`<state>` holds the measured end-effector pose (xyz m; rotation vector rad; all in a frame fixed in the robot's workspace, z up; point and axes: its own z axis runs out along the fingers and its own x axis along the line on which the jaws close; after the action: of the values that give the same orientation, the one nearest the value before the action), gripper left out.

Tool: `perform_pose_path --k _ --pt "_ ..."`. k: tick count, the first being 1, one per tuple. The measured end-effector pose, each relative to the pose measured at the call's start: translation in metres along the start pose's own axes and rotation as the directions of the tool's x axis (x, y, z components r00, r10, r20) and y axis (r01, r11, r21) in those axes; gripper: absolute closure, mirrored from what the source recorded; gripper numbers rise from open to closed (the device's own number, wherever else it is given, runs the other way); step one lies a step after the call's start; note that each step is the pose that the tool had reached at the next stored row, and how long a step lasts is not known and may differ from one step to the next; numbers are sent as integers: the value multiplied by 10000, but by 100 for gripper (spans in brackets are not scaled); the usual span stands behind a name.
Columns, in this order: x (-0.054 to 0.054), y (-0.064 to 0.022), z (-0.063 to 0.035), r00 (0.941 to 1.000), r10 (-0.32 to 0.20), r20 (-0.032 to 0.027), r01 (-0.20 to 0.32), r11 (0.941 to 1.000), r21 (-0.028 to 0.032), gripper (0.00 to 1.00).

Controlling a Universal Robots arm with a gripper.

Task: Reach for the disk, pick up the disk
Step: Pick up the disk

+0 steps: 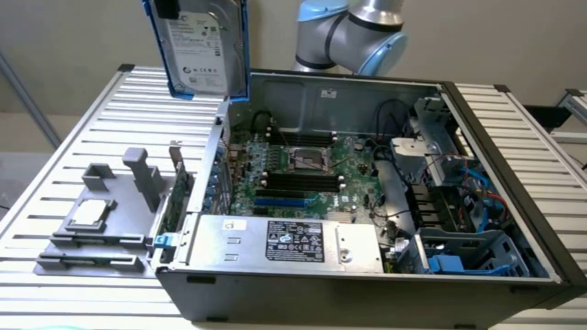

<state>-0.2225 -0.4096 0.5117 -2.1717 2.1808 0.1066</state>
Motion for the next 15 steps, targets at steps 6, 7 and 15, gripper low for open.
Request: perform_pose_path --k 6,7,15 --pt "81 -274 -50 10000 1 0 -1 10000 0 67" --pt "95 -319 -58 10000 -1 1 1 10000 0 67" --pt "216 -684 -118 10000 1 0 -1 10000 -1 67"
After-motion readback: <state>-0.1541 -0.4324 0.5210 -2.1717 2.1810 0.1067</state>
